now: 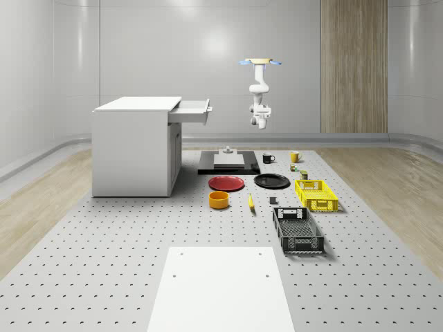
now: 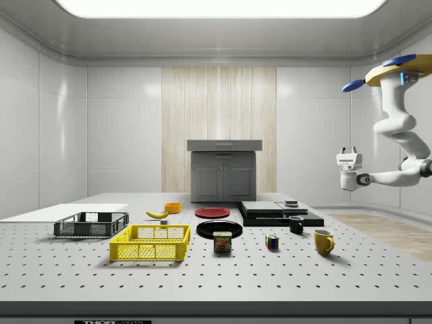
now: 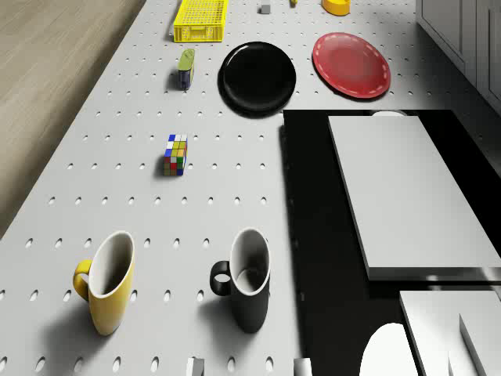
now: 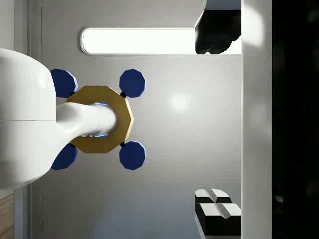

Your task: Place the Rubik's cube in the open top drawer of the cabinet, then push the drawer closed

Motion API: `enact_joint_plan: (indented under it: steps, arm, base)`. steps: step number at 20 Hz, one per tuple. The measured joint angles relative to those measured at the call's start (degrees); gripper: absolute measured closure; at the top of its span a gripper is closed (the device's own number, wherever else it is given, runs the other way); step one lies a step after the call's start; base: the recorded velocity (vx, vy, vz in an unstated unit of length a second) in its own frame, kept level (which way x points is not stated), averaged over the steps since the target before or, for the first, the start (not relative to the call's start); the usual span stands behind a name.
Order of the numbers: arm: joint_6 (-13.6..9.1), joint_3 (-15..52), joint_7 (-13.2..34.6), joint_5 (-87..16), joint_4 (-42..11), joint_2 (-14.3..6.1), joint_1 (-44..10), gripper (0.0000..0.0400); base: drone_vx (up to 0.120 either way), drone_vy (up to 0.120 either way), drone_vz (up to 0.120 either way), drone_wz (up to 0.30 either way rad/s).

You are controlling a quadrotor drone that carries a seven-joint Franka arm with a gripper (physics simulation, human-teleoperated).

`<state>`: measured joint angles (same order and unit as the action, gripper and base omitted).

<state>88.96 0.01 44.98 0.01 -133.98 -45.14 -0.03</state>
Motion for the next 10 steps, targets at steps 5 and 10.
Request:
enact_joint_plan:
  steps: [5,10]
  arm:
    - [-4.8,0.07,-0.08,0.05,6.09,1.06,-0.13,0.0]
    - [-8.32,0.13,-0.12,0.09,11.83,3.06,-0.23,0.0]
  base:
    - [0.0,0.0,0.0,0.0]
    - [0.0,0.0,0.0,0.0]
